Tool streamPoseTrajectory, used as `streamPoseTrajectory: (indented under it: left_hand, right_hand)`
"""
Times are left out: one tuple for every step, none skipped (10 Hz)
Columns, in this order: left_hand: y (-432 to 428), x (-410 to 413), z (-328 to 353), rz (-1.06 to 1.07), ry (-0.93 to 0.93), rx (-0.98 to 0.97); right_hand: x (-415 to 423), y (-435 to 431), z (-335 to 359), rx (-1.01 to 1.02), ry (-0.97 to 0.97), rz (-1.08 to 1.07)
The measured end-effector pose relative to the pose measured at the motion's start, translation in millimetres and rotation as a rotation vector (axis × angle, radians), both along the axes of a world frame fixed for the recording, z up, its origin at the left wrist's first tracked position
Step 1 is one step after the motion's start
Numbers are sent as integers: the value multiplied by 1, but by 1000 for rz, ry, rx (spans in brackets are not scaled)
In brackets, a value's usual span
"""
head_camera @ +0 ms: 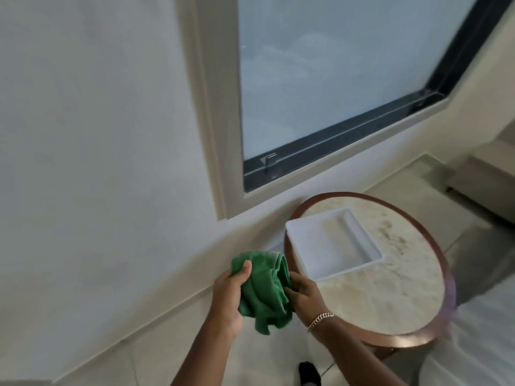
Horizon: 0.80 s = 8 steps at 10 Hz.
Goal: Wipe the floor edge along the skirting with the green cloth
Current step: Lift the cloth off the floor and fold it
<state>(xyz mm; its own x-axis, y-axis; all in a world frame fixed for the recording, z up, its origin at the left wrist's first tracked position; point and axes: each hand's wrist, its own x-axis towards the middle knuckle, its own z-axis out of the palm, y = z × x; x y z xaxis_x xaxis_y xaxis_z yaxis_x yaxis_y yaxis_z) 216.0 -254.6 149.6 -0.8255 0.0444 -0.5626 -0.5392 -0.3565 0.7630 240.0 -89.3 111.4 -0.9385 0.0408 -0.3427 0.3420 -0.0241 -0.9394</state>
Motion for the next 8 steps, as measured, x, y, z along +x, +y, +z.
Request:
streamPoseTrajectory:
  left_hand:
    - [81,-27,-10,26,-12,-50]
    - [153,-67,-32,-10,-30,-108]
    - [215,-112,-72,-61,-43,-179]
    - [255,-154,-123,-103,-53,-233]
    - [281,-188,-175,-128,-109,-253]
    - [293,-204,-220,-270,-182,-345]
    - [291,-208,-235,-482,-295,-381]
    - [277,-224,-209,-571,-276,-444]
  right_hand:
    - [-19,57,-13,-222,-197,-181]
    - [-52,119,-27,-454,-322,-276]
    - [-92,178,-53,-311,-251,-310]
    - [-139,220,-92,-104,-268,-415]
    - [-183,248,-142,110,-280,-400]
    - [-200,255,-192,330,-341,-368]
    - [-198,255,-217,505,-398,-364]
    - [-206,252,-191,639,-363,-352]
